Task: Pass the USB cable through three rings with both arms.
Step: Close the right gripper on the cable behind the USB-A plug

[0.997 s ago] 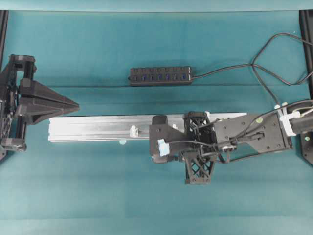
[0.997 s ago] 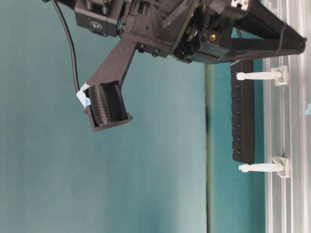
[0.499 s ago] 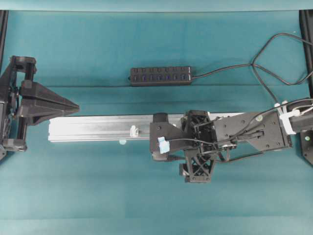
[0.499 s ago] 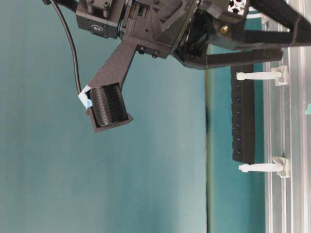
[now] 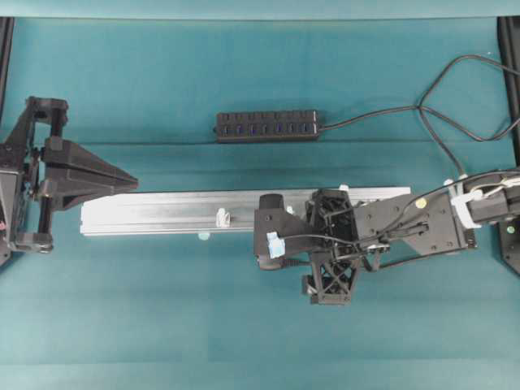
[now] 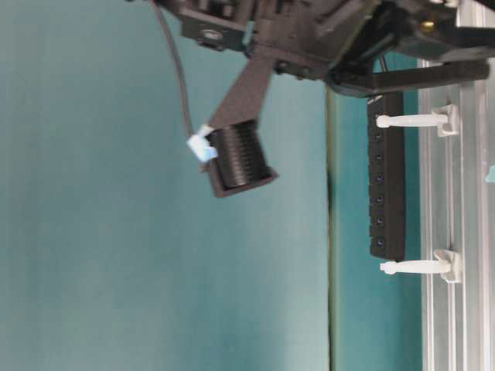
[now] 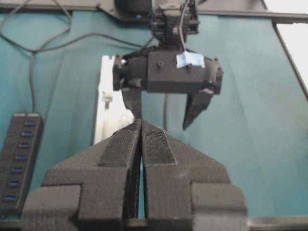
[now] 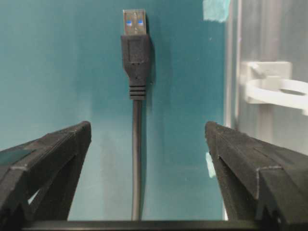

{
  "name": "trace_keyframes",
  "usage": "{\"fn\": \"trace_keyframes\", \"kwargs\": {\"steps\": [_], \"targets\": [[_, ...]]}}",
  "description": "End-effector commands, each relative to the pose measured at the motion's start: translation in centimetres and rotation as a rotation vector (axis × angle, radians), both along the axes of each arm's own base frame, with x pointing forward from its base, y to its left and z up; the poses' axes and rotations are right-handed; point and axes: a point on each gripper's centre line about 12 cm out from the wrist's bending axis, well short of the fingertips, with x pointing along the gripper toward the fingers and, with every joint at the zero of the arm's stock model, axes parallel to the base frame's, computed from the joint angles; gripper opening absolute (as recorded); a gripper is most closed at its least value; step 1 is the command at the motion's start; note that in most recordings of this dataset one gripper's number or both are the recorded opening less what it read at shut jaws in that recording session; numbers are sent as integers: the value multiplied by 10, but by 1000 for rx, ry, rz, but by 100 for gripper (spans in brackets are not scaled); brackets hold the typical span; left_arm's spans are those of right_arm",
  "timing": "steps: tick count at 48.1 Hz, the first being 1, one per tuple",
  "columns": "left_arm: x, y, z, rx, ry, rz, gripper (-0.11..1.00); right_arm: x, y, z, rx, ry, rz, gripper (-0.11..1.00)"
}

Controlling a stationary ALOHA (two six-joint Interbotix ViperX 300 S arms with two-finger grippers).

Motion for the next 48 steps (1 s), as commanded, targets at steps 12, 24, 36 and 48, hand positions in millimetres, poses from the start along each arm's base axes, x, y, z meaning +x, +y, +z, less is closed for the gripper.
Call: {"fn": "trace_keyframes", "kwargs": {"steps": [12,24,36,48], "targets": [[3,0,13,0,-35,-2,2,3,0,-10,-7,7,4,61],[3,0,13,0,-35,-2,2,3,0,-13,-10,10,10,57],[3,0,13,0,-38,-2,2,6,1,-13,-11,5,14,44],[3,0,13,1,-38,-2,2,5,1,-14,-11,10,14,36]]}}
